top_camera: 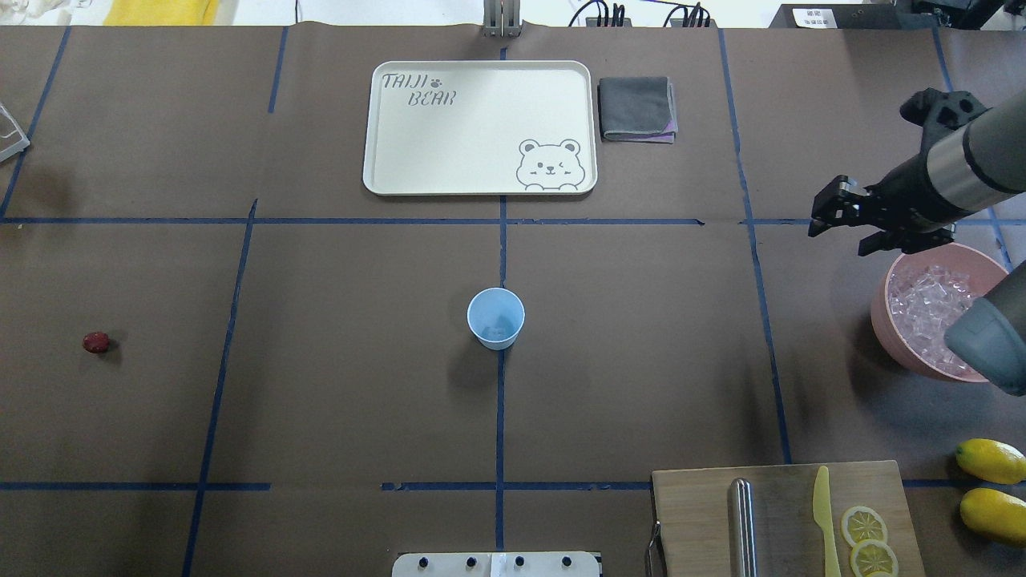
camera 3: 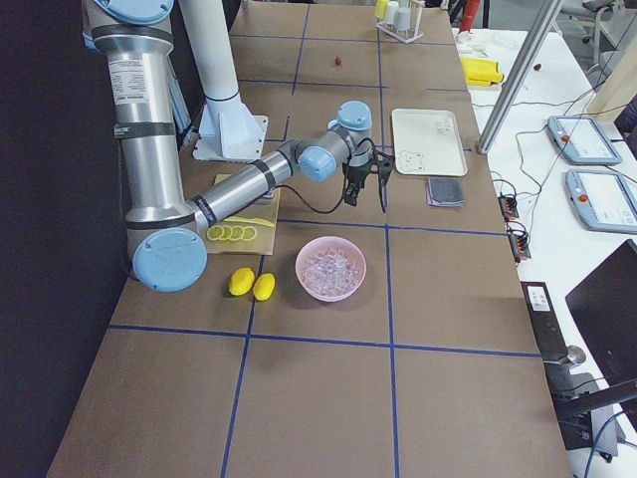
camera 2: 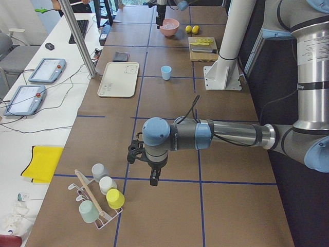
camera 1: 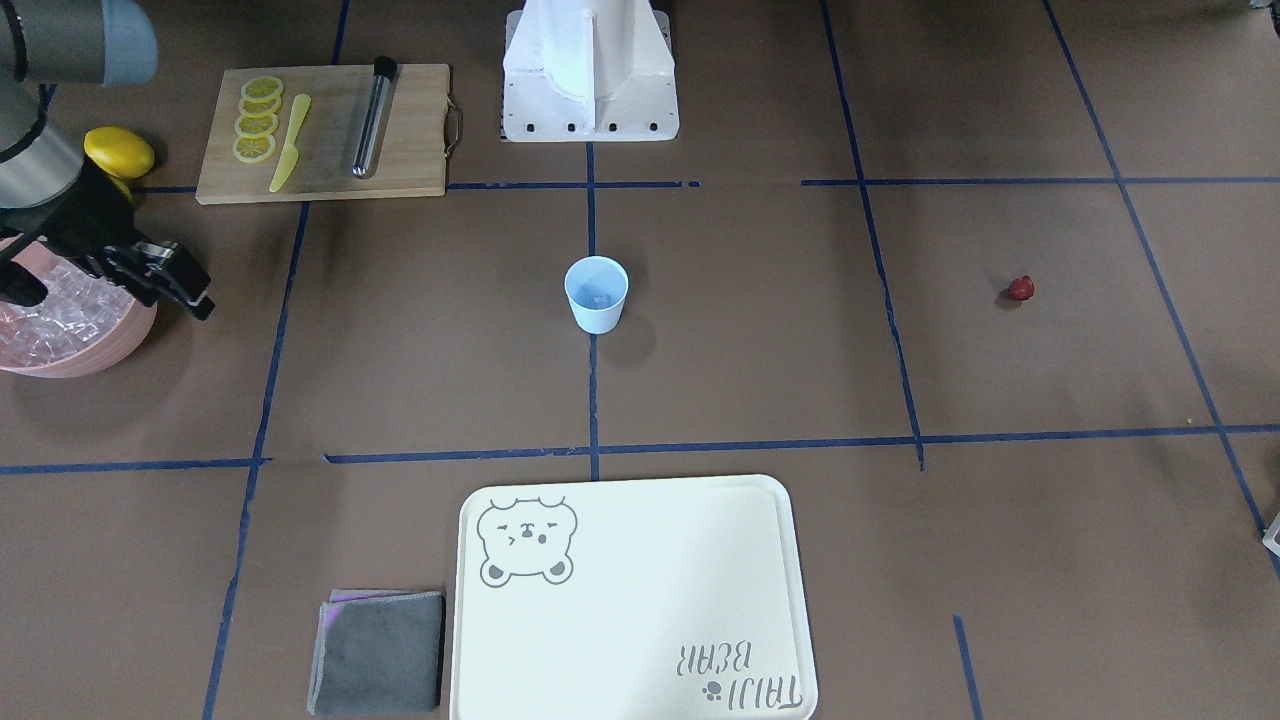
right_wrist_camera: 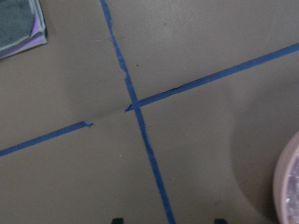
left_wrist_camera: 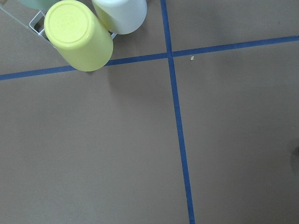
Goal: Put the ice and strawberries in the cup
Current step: 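Move the right gripper back over the ice bowl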
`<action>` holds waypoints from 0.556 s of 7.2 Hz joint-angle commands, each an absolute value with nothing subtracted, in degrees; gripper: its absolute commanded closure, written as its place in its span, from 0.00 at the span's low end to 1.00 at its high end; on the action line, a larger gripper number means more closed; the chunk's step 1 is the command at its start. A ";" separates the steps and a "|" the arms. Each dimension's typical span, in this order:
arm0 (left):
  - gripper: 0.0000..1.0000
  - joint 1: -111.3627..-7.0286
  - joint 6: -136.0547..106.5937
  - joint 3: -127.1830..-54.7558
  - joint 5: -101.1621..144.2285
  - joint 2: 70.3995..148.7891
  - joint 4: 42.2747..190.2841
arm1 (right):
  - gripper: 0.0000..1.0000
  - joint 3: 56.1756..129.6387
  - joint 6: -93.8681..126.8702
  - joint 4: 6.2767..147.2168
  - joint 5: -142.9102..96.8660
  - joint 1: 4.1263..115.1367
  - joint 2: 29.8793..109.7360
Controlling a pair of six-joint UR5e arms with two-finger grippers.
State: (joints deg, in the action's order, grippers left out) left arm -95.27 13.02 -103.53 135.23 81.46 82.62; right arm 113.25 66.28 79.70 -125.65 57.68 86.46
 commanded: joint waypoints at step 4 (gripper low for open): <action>0.00 -95.27 13.01 -103.54 135.26 81.47 82.62 | 0.27 110.31 33.97 79.72 -127.18 62.67 93.17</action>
